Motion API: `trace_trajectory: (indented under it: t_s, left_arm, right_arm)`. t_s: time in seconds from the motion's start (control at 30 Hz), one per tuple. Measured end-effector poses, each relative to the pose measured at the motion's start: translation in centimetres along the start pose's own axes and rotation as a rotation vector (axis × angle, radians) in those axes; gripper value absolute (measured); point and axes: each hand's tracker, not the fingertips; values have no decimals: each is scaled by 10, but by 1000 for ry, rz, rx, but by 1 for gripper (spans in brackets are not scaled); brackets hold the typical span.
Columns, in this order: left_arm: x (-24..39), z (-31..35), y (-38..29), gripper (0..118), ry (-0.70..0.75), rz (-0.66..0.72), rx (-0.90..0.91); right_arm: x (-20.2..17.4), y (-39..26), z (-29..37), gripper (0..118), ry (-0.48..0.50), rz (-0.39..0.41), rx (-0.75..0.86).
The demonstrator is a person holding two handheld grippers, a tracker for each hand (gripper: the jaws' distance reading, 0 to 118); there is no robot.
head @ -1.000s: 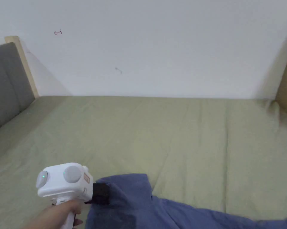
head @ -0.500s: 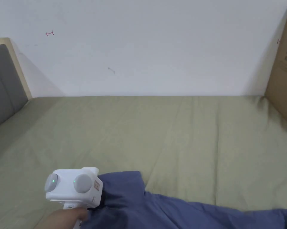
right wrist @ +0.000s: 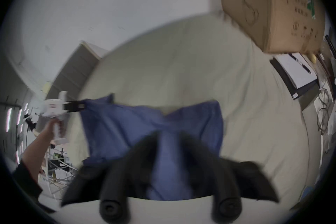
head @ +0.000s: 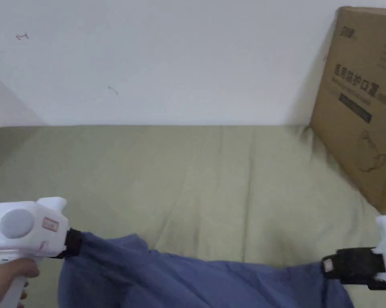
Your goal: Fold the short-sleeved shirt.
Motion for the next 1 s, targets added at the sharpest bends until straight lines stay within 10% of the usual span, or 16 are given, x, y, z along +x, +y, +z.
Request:
trace_trajectory:
  t_s: [0.03,0.2,0.37,0.43,0.73,0.77,0.8,1.0]
  left_arm:
    - [0,2,-2,0,-6,-2,2]
    - [7,1,-11,0,-28,-4,-35]
    - [-2,-4,-16,0,-10,58,-20]
    - [-3,-8,-19,0,-5,67,-19]
    - [7,-12,-30,0,25,29,-66]
    - [8,-11,-31,0,27,33,-72]
    - [8,-10,-33,0,27,39,-76]
    - [7,22,-36,0,-2,87,-63]
  right_arm:
    - [9,5,-20,118,-28,-37,-47]
    - [48,21,-71,95,-222,-146,-64]
    - [46,32,-96,82,-205,-93,-110]
    - [37,35,-103,59,-160,-41,-140]
    - [43,41,-124,59,-223,-145,-154]
    - [40,41,-119,47,-230,-131,-146]
    - [37,41,-114,2,-289,-85,-126]
    - [26,28,-39,0,-138,-39,72]
